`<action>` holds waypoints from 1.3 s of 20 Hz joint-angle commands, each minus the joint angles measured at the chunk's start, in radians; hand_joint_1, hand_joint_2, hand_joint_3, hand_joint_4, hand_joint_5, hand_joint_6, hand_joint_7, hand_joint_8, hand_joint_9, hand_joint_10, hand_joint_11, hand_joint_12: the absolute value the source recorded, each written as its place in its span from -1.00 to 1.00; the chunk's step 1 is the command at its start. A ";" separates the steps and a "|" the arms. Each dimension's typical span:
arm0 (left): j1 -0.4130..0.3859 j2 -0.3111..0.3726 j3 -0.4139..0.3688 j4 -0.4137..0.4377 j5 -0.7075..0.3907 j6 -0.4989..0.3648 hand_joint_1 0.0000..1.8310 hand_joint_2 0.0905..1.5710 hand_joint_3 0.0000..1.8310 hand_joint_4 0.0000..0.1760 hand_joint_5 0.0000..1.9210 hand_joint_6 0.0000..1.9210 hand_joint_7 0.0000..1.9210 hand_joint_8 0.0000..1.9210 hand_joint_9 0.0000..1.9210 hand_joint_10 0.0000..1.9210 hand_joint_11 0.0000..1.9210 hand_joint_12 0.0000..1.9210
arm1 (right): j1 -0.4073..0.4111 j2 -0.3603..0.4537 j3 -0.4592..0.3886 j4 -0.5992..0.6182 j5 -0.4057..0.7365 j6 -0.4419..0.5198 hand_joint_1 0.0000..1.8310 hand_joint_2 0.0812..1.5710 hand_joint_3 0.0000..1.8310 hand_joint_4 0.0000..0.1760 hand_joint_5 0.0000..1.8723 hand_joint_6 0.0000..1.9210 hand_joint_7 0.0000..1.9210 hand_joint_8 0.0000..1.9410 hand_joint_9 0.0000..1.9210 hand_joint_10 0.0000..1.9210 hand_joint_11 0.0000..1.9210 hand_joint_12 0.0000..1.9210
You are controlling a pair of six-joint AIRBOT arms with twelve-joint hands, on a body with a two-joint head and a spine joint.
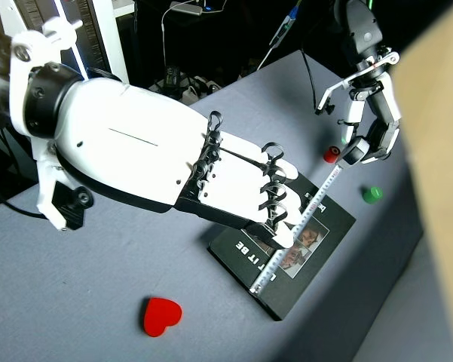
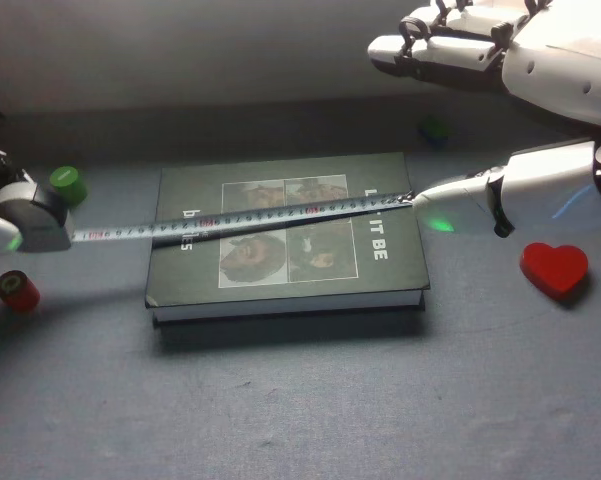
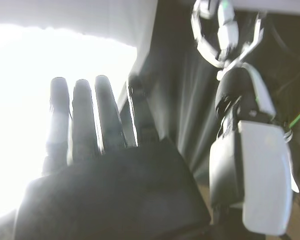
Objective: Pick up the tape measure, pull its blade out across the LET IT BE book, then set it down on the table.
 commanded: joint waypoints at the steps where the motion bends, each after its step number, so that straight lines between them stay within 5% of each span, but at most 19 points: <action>1: 0.002 -0.003 0.011 0.033 -0.071 -0.019 0.49 0.44 -1.00 -1.00 -0.15 0.08 -0.04 0.13 -0.09 0.43 -0.10 0.26 | 0.012 0.005 -0.007 -0.025 0.011 0.001 -0.95 0.34 -0.99 0.26 -0.97 -1.00 -0.92 -1.00 -0.93 -1.00 -1.00 -0.53; 15: 0.016 -0.020 0.026 0.082 -0.102 -0.061 0.49 0.43 -1.00 -1.00 -0.13 0.07 -0.06 0.13 -0.08 0.43 -0.10 0.27 | 0.010 0.004 -0.012 -0.025 0.004 -0.007 -0.96 0.39 -1.00 0.22 -0.97 -1.00 -0.90 -1.00 -0.93 -1.00 -1.00 -0.58; 26: -0.069 0.010 -0.028 0.057 -0.102 0.006 0.49 0.45 -1.00 -1.00 -0.17 0.10 -0.06 0.16 -0.10 0.45 -0.11 0.29 | 0.010 0.004 -0.013 -0.025 0.004 -0.011 -0.97 0.41 -1.00 0.20 -0.97 -1.00 -0.90 -1.00 -0.91 -1.00 -1.00 -0.48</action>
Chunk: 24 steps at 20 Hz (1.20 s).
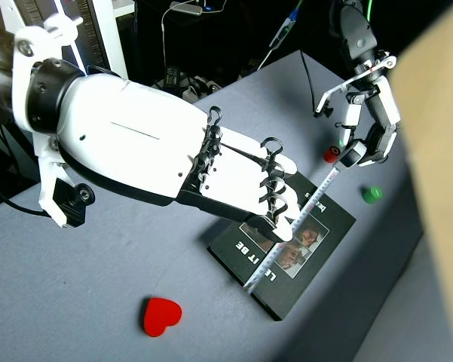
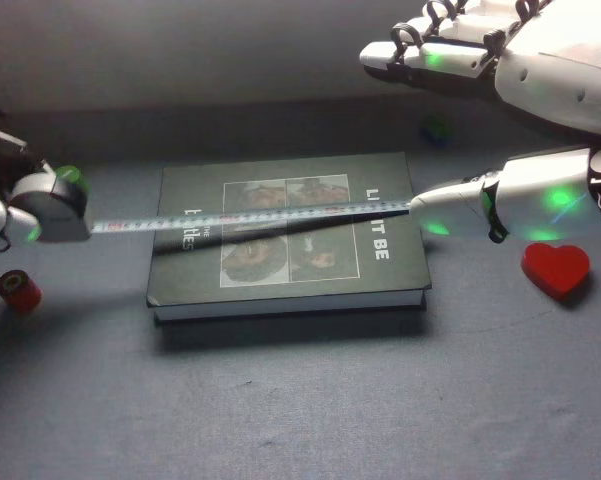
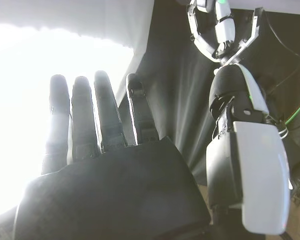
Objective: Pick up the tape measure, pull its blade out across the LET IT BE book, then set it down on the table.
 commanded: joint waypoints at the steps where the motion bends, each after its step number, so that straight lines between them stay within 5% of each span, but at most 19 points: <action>1: -0.021 0.018 -0.008 -0.007 -0.082 0.023 0.49 0.46 -1.00 -1.00 -0.21 0.16 -0.07 0.17 -0.12 0.47 -0.11 0.29 | 0.010 0.005 -0.003 -0.025 0.012 -0.002 -0.96 0.41 -1.00 0.20 -0.97 -1.00 -0.90 -1.00 -0.91 -1.00 -1.00 -0.43; 12: -0.133 0.157 -0.252 -0.274 -0.142 0.274 0.49 0.45 -1.00 -1.00 -0.17 0.10 -0.07 0.18 -0.11 0.46 -0.12 0.30 | 0.009 0.005 -0.005 -0.025 0.017 -0.002 -0.96 0.41 -1.00 0.19 -0.97 -1.00 -0.90 -1.00 -0.90 -1.00 -1.00 -0.46; 18: -0.052 0.231 -0.356 -0.300 -0.128 0.277 0.49 0.46 -1.00 -1.00 -0.21 0.15 -0.08 0.19 -0.13 0.48 -0.12 0.30 | 0.007 0.005 -0.008 -0.025 0.018 -0.012 -0.96 0.41 -1.00 0.19 -0.97 -1.00 -0.90 -1.00 -0.90 -1.00 -1.00 -0.49; 24: 0.030 0.207 -0.395 -0.300 -0.154 0.198 0.49 0.44 -1.00 -1.00 -0.16 0.10 -0.05 0.14 -0.10 0.44 -0.12 0.29 | 0.007 0.005 -0.009 -0.023 0.018 -0.012 -0.96 0.41 -1.00 0.16 -0.97 -1.00 -0.89 -1.00 -0.90 -1.00 -1.00 -0.49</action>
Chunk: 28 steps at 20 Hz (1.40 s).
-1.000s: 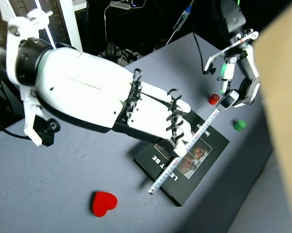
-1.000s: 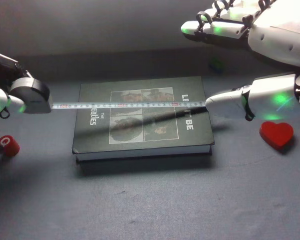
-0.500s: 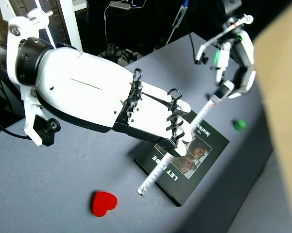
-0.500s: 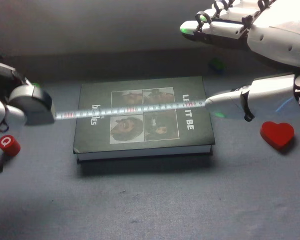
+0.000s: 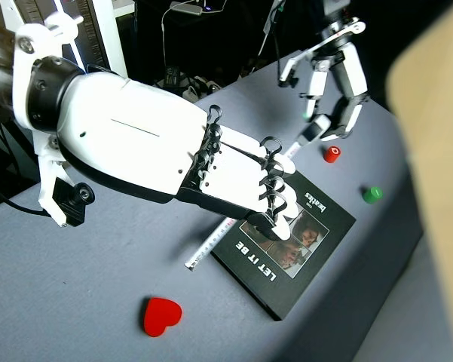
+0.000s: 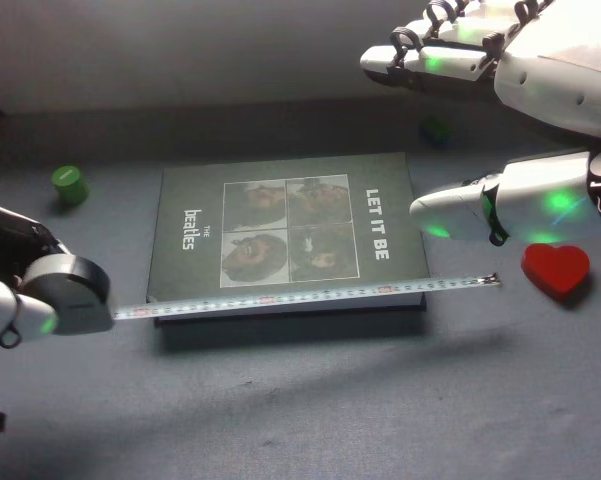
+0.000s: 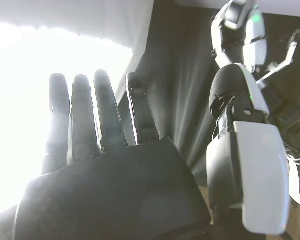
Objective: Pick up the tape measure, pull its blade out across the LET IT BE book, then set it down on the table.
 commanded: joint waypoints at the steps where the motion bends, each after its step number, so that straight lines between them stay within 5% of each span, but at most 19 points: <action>1: 0.001 -0.004 -0.004 0.028 -0.062 -0.024 0.49 0.44 -1.00 -1.00 -0.16 0.09 -0.05 0.14 -0.10 0.44 -0.12 0.29 | 0.008 0.005 -0.005 -0.024 0.013 -0.002 -0.96 0.41 -1.00 0.15 -0.97 -1.00 -0.90 -1.00 -0.90 -1.00 -1.00 -0.49; 7: 0.075 -0.060 -0.004 0.094 -0.113 -0.151 0.49 0.44 -1.00 -1.00 -0.16 0.10 -0.04 0.12 -0.10 0.43 -0.10 0.27 | 0.007 0.005 -0.005 -0.005 0.026 -0.002 -0.95 0.40 -1.00 0.15 -0.97 -1.00 -0.90 -1.00 -0.91 -1.00 -1.00 -0.50; 9: 0.129 -0.092 -0.002 0.154 -0.165 -0.255 0.49 0.44 -1.00 -1.00 -0.16 0.12 -0.03 0.11 -0.10 0.43 -0.10 0.27 | 0.006 0.005 -0.005 0.002 0.033 -0.002 -0.95 0.40 -1.00 0.15 -0.96 -1.00 -0.88 -1.00 -0.90 -1.00 -1.00 -0.50; 24: 0.185 -0.171 0.063 0.220 -0.201 -0.293 0.48 0.49 -1.00 -1.00 -0.22 0.17 -0.11 0.25 -0.18 0.53 -0.24 0.33 | 0.004 0.005 -0.009 0.007 0.045 -0.008 -0.94 0.41 -1.00 0.15 -0.95 -1.00 -0.89 -1.00 -0.89 -1.00 -1.00 -0.41; 25: 0.185 -0.171 0.062 0.221 -0.202 -0.293 0.32 0.50 -1.00 -1.00 -0.19 0.22 -0.12 0.35 -0.24 0.09 -0.31 0.31 | 0.004 0.005 -0.009 0.007 0.044 -0.008 -0.93 0.40 -1.00 0.15 -0.95 -1.00 -0.89 -1.00 -0.89 -1.00 -1.00 -0.39; 26: 0.185 -0.172 0.061 0.221 -0.205 -0.293 0.18 0.53 -1.00 -1.00 -0.20 0.33 -0.21 -0.27 -0.28 -0.26 -0.41 0.25 | 0.003 0.005 -0.009 0.007 0.044 -0.008 -0.93 0.40 -1.00 0.14 -0.95 -1.00 -0.89 -1.00 -0.89 -1.00 -1.00 -0.39; 27: 0.185 -0.172 0.059 0.222 -0.208 -0.293 0.00 0.50 -1.00 -1.00 -0.32 -0.38 -0.20 -0.66 -0.29 -0.55 -0.49 0.14 | 0.003 0.005 -0.009 0.007 0.043 -0.009 -0.93 0.41 -1.00 0.14 -0.95 -1.00 -0.89 -1.00 -0.89 -1.00 -1.00 -0.41; 28: 0.184 -0.172 0.058 0.224 -0.210 -0.293 -0.12 0.49 -1.00 -1.00 -0.31 -0.76 -0.21 -0.86 -0.30 -0.74 -0.55 0.04 | 0.003 0.005 -0.009 0.007 0.042 -0.009 -0.93 0.41 -1.00 0.14 -0.95 -1.00 -0.89 -1.00 -0.89 -1.00 -1.00 -0.42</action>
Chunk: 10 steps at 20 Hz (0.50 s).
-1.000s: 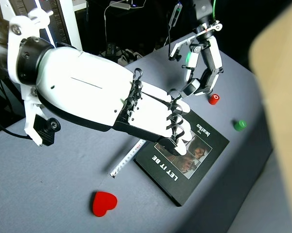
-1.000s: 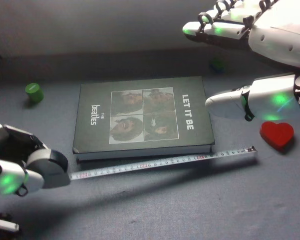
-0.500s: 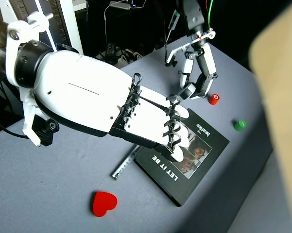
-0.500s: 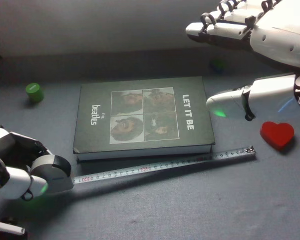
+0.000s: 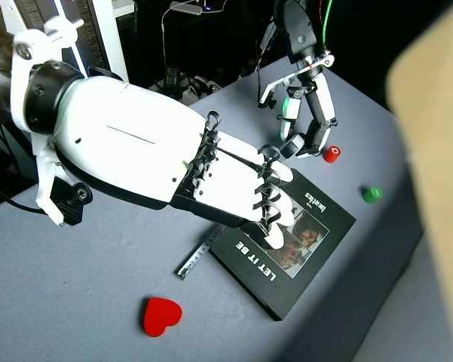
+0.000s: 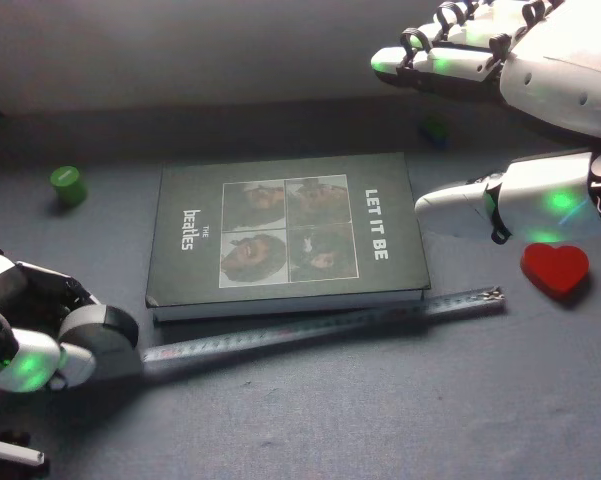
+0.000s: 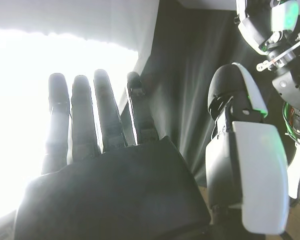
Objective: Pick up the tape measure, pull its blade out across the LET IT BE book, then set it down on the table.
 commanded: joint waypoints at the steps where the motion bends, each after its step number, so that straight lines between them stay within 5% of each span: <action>1: -0.008 -0.002 0.002 0.032 -0.075 -0.010 -0.24 0.48 -1.00 -1.00 -0.30 -0.92 -0.23 -0.95 -0.30 -0.85 -0.59 -0.02 | 0.009 0.005 -0.003 -0.027 0.005 -0.001 -0.93 0.40 -1.00 0.14 -0.95 -1.00 -0.89 -1.00 -0.89 -1.00 -1.00 -0.42; 10: -0.033 0.006 0.005 0.033 -0.086 -0.002 -0.83 0.33 -1.00 -1.00 -0.52 -1.00 -0.48 -1.00 -0.55 -1.00 -0.90 -0.20 | 0.009 0.005 -0.003 -0.027 0.005 -0.003 -0.93 0.40 -1.00 0.13 -0.93 -0.99 -0.87 -1.00 -0.88 -1.00 -1.00 -0.42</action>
